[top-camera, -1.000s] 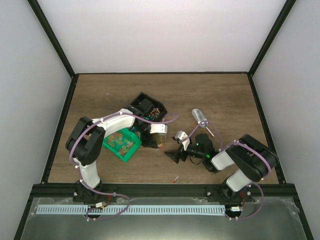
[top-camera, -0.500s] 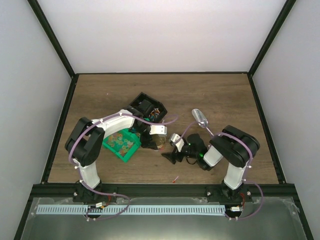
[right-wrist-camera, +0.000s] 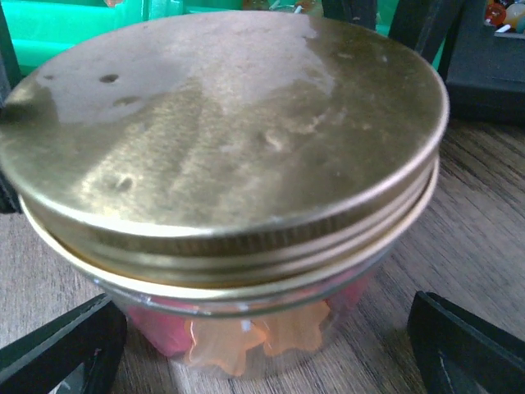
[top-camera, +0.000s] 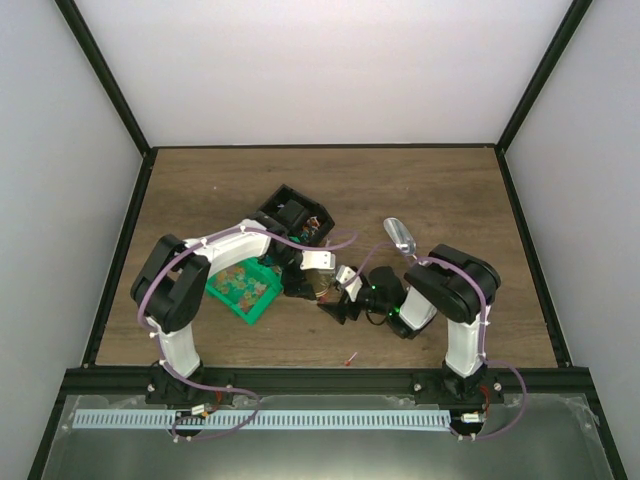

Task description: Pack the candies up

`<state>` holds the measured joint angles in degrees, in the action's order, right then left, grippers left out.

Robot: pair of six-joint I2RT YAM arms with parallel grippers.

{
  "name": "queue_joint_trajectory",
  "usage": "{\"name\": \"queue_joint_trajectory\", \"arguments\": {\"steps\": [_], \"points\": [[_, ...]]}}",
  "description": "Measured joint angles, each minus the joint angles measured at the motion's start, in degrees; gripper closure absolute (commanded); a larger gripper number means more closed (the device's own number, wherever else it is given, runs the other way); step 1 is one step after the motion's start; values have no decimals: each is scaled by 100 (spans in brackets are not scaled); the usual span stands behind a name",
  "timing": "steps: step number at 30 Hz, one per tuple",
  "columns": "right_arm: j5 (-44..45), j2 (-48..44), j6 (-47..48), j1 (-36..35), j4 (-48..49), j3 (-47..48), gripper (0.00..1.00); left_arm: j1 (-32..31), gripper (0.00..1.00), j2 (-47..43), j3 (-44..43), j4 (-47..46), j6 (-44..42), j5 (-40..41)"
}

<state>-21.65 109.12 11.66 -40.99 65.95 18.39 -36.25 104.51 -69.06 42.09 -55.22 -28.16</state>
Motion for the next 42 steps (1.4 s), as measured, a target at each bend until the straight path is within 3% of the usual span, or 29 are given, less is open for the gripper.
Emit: {"name": "queue_joint_trajectory", "arguments": {"steps": [16,19,28,33,42], "points": [[-52,236,-44,-157,129,210,18,-13,7,37,-26,-42,127,-66],[-52,238,-46,-157,140,205,20,-13,0,37,-26,-44,153,-66],[-44,234,-35,-157,142,192,22,92,0,-92,111,-105,557,-116],[-46,223,-37,-166,142,168,23,155,0,-737,741,-457,820,-138],[-17,219,-59,-190,142,168,23,79,0,-1309,1515,-1729,2138,-107]]}}
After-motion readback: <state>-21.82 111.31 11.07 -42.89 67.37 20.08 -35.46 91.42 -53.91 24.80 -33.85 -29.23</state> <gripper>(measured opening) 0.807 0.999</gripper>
